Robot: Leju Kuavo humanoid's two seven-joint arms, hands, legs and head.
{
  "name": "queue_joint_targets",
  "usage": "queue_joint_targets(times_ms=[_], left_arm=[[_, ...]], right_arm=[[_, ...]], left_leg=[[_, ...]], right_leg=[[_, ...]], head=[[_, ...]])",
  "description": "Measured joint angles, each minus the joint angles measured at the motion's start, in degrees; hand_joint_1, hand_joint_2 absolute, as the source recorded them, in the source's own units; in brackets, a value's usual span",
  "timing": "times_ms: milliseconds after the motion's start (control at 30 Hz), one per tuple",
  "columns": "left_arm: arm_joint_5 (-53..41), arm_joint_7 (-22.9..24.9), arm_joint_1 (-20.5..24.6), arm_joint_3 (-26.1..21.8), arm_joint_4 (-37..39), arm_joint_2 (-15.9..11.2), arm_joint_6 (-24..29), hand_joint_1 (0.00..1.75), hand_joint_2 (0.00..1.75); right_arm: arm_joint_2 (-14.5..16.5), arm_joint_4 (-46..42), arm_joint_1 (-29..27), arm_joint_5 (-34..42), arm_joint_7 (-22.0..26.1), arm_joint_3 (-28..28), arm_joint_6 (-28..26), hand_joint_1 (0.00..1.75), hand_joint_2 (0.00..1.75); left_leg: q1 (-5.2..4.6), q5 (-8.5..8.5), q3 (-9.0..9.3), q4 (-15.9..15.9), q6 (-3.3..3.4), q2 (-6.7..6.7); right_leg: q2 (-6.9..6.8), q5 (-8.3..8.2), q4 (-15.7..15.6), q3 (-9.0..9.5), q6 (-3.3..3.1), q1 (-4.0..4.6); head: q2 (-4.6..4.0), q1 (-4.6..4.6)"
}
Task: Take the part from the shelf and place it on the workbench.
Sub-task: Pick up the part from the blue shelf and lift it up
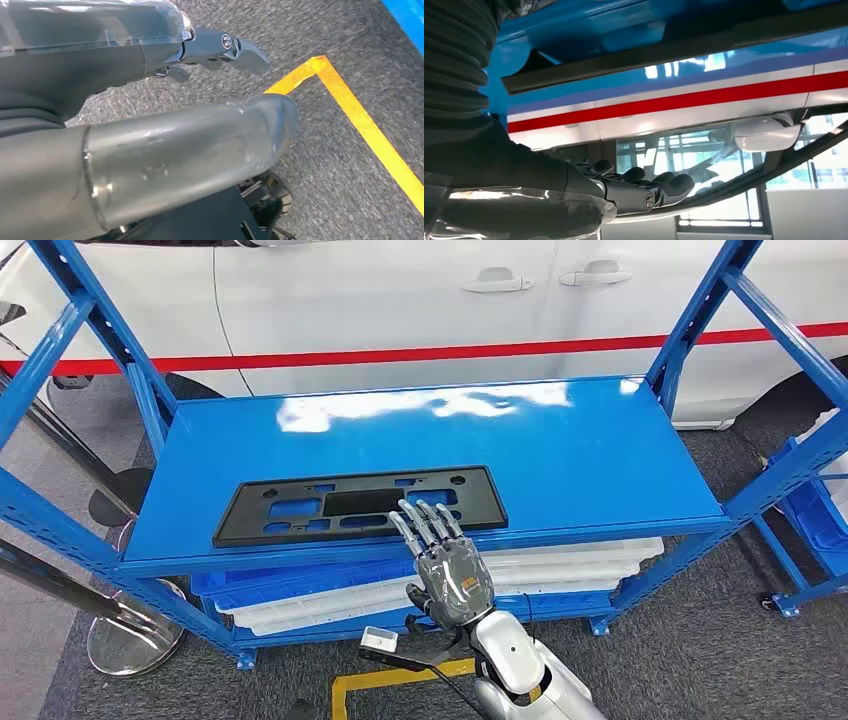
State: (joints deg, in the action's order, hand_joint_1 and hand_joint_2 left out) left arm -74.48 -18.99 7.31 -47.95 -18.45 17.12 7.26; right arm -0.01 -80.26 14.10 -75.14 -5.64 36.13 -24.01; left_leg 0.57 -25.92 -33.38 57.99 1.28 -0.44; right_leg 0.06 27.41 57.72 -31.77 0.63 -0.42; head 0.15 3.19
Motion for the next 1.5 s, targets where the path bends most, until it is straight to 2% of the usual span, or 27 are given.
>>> queue_joint_targets(times_ms=[67,100,200,233,267,300,333,400,433,533,600,700,733,767,800,867,933,1033,1100,1133,1200,1233,1267,1300,1367,1400,1500], left_arm=[[0.05,0.0,0.06,0.21,0.04,-0.02,0.03,0.0,0.0],[0.13,0.0,0.15,0.41,0.09,-0.03,0.06,0.0,0.0],[0.37,0.08,0.29,0.87,0.26,-0.07,0.09,0.0,0.0],[0.49,0.13,0.25,0.96,0.36,-0.11,0.09,0.0,0.0],[0.64,0.19,0.19,1.02,0.46,-0.16,0.1,0.0,0.0],[0.81,0.24,0.15,1.09,0.55,-0.19,0.12,0.0,0.0],[1.0,0.28,0.13,1.17,0.61,-0.21,0.13,0.0,0.0],[1.37,0.33,0.14,1.38,0.79,-0.23,0.13,0.0,0.0],[1.56,0.33,0.16,1.49,0.87,-0.26,0.13,0.0,0.0],[2.04,0.36,0.18,1.86,1.04,-0.41,0.14,0.0,0.0],[2.39,0.41,0.22,2.14,1.09,-0.49,0.15,0.0,0.0],[2.94,0.42,0.13,2.41,1.22,-0.66,0.21,0.0,0.0],[3.04,0.39,-0.02,2.46,1.31,-0.76,0.26,0.0,0.0],[3.08,0.32,-0.2,2.48,1.39,-0.89,0.33,0.0,0.0],[3.12,0.23,-0.34,2.5,1.46,-1.01,0.41,0.0,0.0],[3.32,0.05,-0.46,2.53,1.55,-1.25,0.51,0.0,0.0],[3.55,-0.05,-0.36,2.57,1.76,-1.4,0.55,0.0,0.0],[3.81,0.0,-0.4,2.64,2.0,-1.52,0.57,0.0,0.0],[4.01,0.04,-0.39,2.79,2.07,-1.58,0.57,0.0,0.0],[4.09,0.05,-0.31,2.88,2.14,-1.58,0.55,0.0,0.0],[4.21,0.09,-0.2,3.03,2.33,-1.64,0.46,0.0,0.0],[4.26,0.12,-0.22,3.12,2.43,-1.69,0.43,0.0,0.0],[4.32,0.15,-0.29,3.22,2.5,-1.76,0.4,0.0,0.0],[4.37,0.17,-0.34,3.31,2.54,-1.83,0.38,0.0,0.0],[4.46,0.17,-0.38,3.44,2.62,-1.89,0.36,0.0,0.0],[4.48,0.17,-0.37,3.46,2.64,-1.89,0.35,0.0,0.0],[4.49,0.17,-0.36,3.49,2.64,-1.89,0.35,0.0,0.0]], right_arm=[[0.02,0.38,0.28,0.1,-0.01,0.05,-0.12,0.0,1.75],[0.04,0.75,0.58,0.2,-0.02,0.13,-0.22,0.0,1.75],[0.05,1.85,0.96,0.45,-0.05,0.38,-0.34,0.0,1.75],[0.04,2.23,0.94,0.6,-0.1,0.46,-0.36,0.0,1.75],[0.04,2.56,0.95,0.78,-0.16,0.53,-0.4,0.0,1.75],[0.03,2.89,1.0,1.0,-0.27,0.57,-0.49,0.0,1.75],[0.03,3.18,1.1,1.25,-0.43,0.58,-0.63,0.0,1.75],[0.04,3.75,1.43,1.73,-0.77,0.59,-0.94,0.0,1.75],[0.04,4.01,1.6,1.93,-0.9,0.59,-1.11,0.0,1.75],[0.04,4.61,1.85,2.37,-1.03,0.57,-1.46,0.0,1.75],[0.08,4.81,2.04,2.6,-1.11,0.57,-1.51,0.0,1.75],[0.03,5.2,2.17,2.95,-1.14,0.56,-1.57,0.0,1.75],[-0.03,5.4,2.05,3.11,-1.13,0.55,-1.69,0.0,1.75],[-0.1,5.61,1.9,3.29,-1.09,0.54,-1.84,0.0,1.75],[-0.19,5.82,1.76,3.47,-1.03,0.51,-2.02,0.0,1.75],[-0.37,6.23,1.6,3.77,-0.91,0.48,-2.39,0.0,1.75],[-0.51,6.56,1.62,3.91,-0.87,0.42,-2.7,0.0,1.75],[-0.6,6.86,1.63,3.97,-0.82,0.33,-2.85,0.0,1.75],[-0.61,6.94,1.74,4.01,-0.81,0.18,-2.84,0.0,1.75],[-0.62,6.97,1.81,4.03,-0.83,0.09,-2.83,0.0,1.75],[-0.69,7.15,1.81,4.07,-0.9,-0.02,-2.81,0.0,1.75],[-0.76,7.3,1.73,4.08,-0.92,-0.04,-2.81,0.0,1.75],[-0.85,7.46,1.65,4.09,-0.94,-0.04,-2.81,0.0,1.75],[-0.92,7.6,1.62,4.1,-0.94,-0.05,-2.81,0.0,1.75],[-0.99,7.77,1.62,4.14,-0.94,-0.07,-2.81,0.0,1.75],[-0.99,7.79,1.64,4.15,-0.94,-0.08,-2.81,0.0,1.75],[-0.99,7.81,1.65,4.15,-0.95,-0.09,-2.81,0.0,1.75]], left_leg=[[0.17,0.14,0.32,-0.37,0.41,0.04],[0.27,0.22,0.54,-0.65,0.77,0.08],[0.19,0.04,0.73,-0.74,1.35,0.18],[0.13,-0.07,0.8,-0.7,1.41,0.17],[0.09,-0.21,0.92,-0.65,1.41,0.12],[0.06,-0.4,1.14,-0.58,1.37,0.06],[0.03,-0.64,1.45,-0.52,1.28,0.0],[-0.16,-1.1,1.84,-0.41,0.9,-0.05],[-0.24,-1.25,1.89,-0.39,0.65,-0.04],[-0.32,-1.53,2.03,-0.56,-0.27,0.03],[-0.27,-3.03,1.3,1.58,-0.92,0.08],[0.01,-7.77,-4.32,12.59,-1.56,0.12],[0.07,-8.35,-6.15,15.54,-1.69,0.12],[0.1,-7.71,-7.0,16.35,-1.75,0.13],[0.12,-5.92,-6.64,14.76,-1.72,0.13],[0.12,-1.16,-3.45,7.02,-1.38,0.16],[-0.04,0.81,-0.92,1.22,-0.85,0.14],[-0.11,0.45,-0.48,0.15,0.01,0.06],[0.13,0.44,0.04,-0.38,0.71,0.09],[0.24,0.41,0.33,-0.61,1.02,0.12],[0.17,0.11,0.63,-0.63,1.43,0.18],[0.12,-0.08,0.78,-0.59,1.52,0.18],[0.08,-0.31,0.99,-0.56,1.55,0.16],[0.07,-0.58,1.3,-0.52,1.52,0.12],[0.06,-1.04,1.92,-0.47,1.43,0.05],[0.06,-1.18,2.11,-0.45,1.4,0.04],[0.06,-1.26,2.21,-0.43,1.38,0.04]], right_leg=[[-0.01,0.84,1.13,-0.35,0.27,-0.13],[-0.01,2.02,3.1,-1.23,0.54,-0.21],[-0.03,6.62,14.01,-7.08,1.02,-0.38],[-0.04,6.78,16.19,-8.51,1.06,-0.39],[-0.04,5.78,16.16,-8.87,1.0,-0.38],[-0.04,3.73,13.85,-8.06,0.84,-0.36],[-0.04,1.18,9.79,-6.33,0.58,-0.33],[-0.03,-1.67,2.8,-3.09,-0.04,0.0],[0.01,-1.98,1.08,-2.34,-0.29,0.17],[0.17,-1.67,0.37,-2.11,-0.9,0.17],[0.12,-1.65,-0.14,-1.58,-1.5,-0.2],[-0.08,-1.33,-0.34,-1.07,-2.16,-0.25],[-0.07,-1.18,-0.31,-0.95,-2.22,-0.22],[-0.01,-1.0,-0.27,-0.77,-2.2,-0.21],[0.07,-0.77,-0.22,-0.49,-2.12,-0.22],[0.2,-0.14,-0.08,0.2,-1.77,-0.2],[0.25,0.36,0.19,0.43,-1.23,-0.01],[0.29,0.62,0.11,0.41,-0.4,0.13],[0.26,1.78,1.75,-0.09,0.14,0.09],[0.25,3.02,4.15,-1.2,0.37,0.01],[0.21,6.09,11.92,-5.52,0.73,-0.14],[0.21,6.82,15.19,-7.64,0.84,-0.22],[0.2,6.48,16.77,-9.02,0.9,-0.28],[0.19,4.85,15.86,-9.14,0.87,-0.32],[0.17,0.85,11.11,-7.55,0.7,-0.34],[0.16,-0.36,9.32,-6.81,0.64,-0.34],[0.16,-0.98,8.29,-6.38,0.6,-0.34]], head=[[0.0,0.01],[0.0,0.02],[0.0,0.02],[0.0,0.02],[0.0,0.02],[0.0,0.02],[0.0,0.02],[0.0,0.02],[0.0,0.02],[0.0,0.01],[0.0,0.01],[0.0,0.01],[0.0,0.0],[0.0,0.0],[0.0,0.0],[0.0,0.0],[0.0,0.01],[0.0,0.01],[0.0,0.02],[0.0,0.02],[0.0,0.02],[0.0,0.02],[0.0,0.02],[0.0,0.02],[0.0,0.02],[0.0,0.02],[0.0,0.02]])
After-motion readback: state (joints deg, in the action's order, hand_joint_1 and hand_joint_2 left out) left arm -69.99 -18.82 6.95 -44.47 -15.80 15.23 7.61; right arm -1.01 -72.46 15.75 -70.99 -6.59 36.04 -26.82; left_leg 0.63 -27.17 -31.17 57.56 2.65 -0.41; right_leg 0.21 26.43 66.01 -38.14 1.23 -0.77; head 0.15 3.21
